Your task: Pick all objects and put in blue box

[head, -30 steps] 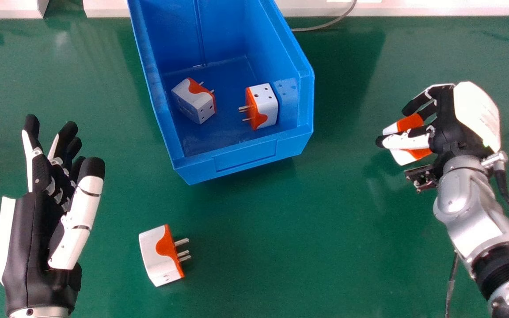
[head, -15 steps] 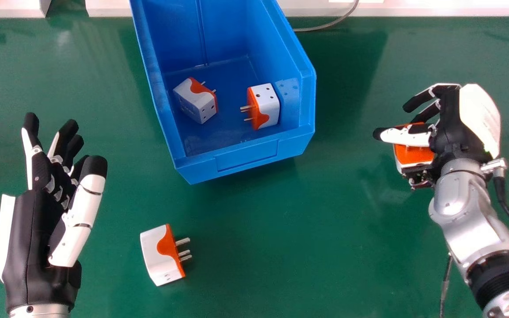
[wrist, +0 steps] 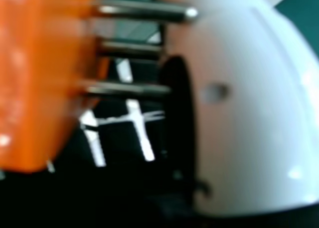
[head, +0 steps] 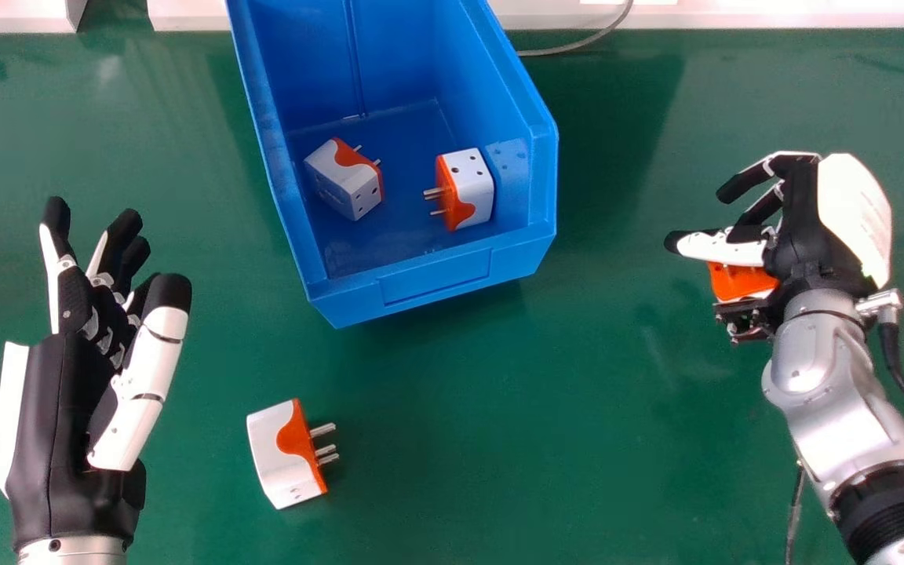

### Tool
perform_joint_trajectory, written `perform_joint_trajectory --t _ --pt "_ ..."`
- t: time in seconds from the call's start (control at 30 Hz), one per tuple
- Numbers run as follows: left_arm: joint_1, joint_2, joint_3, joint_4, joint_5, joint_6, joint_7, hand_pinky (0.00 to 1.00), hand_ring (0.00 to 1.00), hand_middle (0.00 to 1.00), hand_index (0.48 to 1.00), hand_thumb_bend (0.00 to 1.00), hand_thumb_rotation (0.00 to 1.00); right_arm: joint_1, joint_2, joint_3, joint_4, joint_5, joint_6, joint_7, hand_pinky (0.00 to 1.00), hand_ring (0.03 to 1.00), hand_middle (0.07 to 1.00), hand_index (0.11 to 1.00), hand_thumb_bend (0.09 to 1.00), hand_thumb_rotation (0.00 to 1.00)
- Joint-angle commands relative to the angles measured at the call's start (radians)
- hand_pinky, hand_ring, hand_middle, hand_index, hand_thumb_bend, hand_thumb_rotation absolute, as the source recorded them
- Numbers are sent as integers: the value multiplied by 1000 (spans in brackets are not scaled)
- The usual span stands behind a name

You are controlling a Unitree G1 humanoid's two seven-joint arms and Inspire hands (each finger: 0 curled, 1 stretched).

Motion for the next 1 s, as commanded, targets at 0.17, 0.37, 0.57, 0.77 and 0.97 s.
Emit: perform_joint_trajectory --t 0.17,0.37,0.57,0.77,0.97 --pt "0 7 11 -10 0 -20 0 914 948 951 919 534 594 -13 -9 -14 -12 -3 2 -15 63 87 117 469 502 106" --pt "2 8 10 -15 4 -16 2 916 950 952 923 526 599 -11 -6 -21 0 3 -5 -22 65 90 122 469 501 106" --pt "-3 7 11 -10 9 -24 4 907 942 945 916 526 599 -10 -16 -6 -3 -17 -2 -20 67 92 125 469 501 106" --pt "-3 11 12 -9 0 -21 -3 920 953 954 922 508 601 13 -18 -25 -32 8 -10 5 103 129 165 469 504 106" --pt "-4 11 12 -9 -2 -17 -3 920 955 958 929 503 597 33 -43 1 -53 -27 26 45 250 312 422 483 526 23"
